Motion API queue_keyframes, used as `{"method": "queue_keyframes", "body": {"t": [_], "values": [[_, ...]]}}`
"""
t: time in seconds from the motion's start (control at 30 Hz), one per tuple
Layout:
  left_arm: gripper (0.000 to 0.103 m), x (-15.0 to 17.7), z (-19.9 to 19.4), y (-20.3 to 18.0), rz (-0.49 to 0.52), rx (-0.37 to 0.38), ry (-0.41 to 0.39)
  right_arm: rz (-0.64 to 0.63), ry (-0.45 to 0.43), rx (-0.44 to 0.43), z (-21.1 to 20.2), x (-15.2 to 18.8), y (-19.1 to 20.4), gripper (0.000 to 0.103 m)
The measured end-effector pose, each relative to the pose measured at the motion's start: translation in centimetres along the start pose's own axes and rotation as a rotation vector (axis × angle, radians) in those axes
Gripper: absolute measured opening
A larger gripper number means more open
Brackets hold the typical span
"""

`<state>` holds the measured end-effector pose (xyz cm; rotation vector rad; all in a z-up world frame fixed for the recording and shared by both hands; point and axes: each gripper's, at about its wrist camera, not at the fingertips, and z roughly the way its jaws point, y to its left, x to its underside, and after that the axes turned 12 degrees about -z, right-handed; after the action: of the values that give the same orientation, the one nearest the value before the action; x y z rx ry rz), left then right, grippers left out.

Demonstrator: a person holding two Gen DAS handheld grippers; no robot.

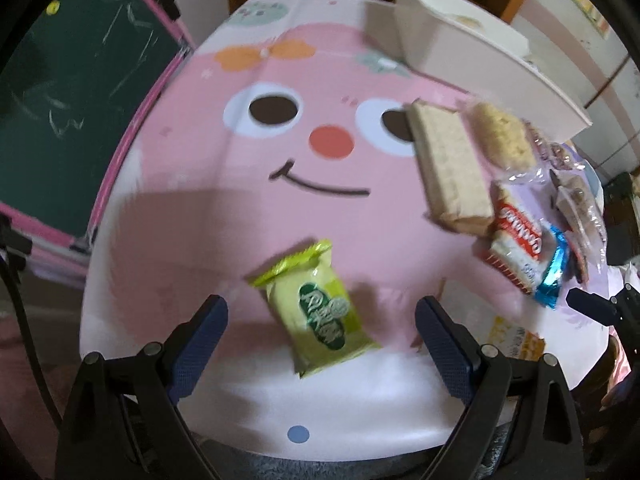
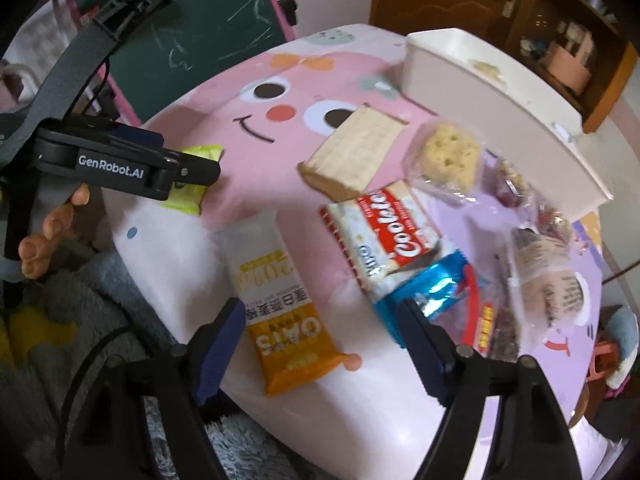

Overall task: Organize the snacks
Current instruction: 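Grasp the green packet with left tool while right grasps the OATS bar, then carry the green packet and OATS bar above the white bin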

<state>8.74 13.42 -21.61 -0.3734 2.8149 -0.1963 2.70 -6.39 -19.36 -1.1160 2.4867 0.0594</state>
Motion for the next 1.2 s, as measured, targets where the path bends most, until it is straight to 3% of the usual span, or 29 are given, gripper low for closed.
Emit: {"method": "queue_keyframes", "body": {"t": [0.27,0.4,0.47,0.6,0.77,0.9,1.2], "values": [[0.094,0.5,1.2,1.0,-0.047,-0.012,0.034,-0.053,0.033,-0.042,2.3,-0.7,1.0,0.078],[0.093,0.6,1.5,1.1,-0.044,-0.028,0.028,-0.068,0.065,-0.072,3.7,-0.8,1.6,0.062],[0.091,0.5,1.6,1.1,-0.04,-0.041,0.028,-0.077,0.059,-0.071,3.7,-0.8,1.9,0.059],[0.082,0.9,1.7,0.0,0.005,-0.101,0.01,-0.045,0.075,-0.057,3.6,-1.3,1.3,0.041],[0.061,1.1,1.3,-1.1,0.041,-0.088,0.0,0.119,0.068,-0.071,3.4,-1.1,-0.8,0.039],[0.04,1.1,1.0,-1.6,0.06,-0.073,-0.013,0.17,0.062,-0.075,3.3,-0.8,-0.9,0.039],[0.035,1.4,0.5,-1.3,0.045,-0.03,-0.015,0.232,0.048,-0.086,2.1,-0.5,-1.1,0.038]]}}
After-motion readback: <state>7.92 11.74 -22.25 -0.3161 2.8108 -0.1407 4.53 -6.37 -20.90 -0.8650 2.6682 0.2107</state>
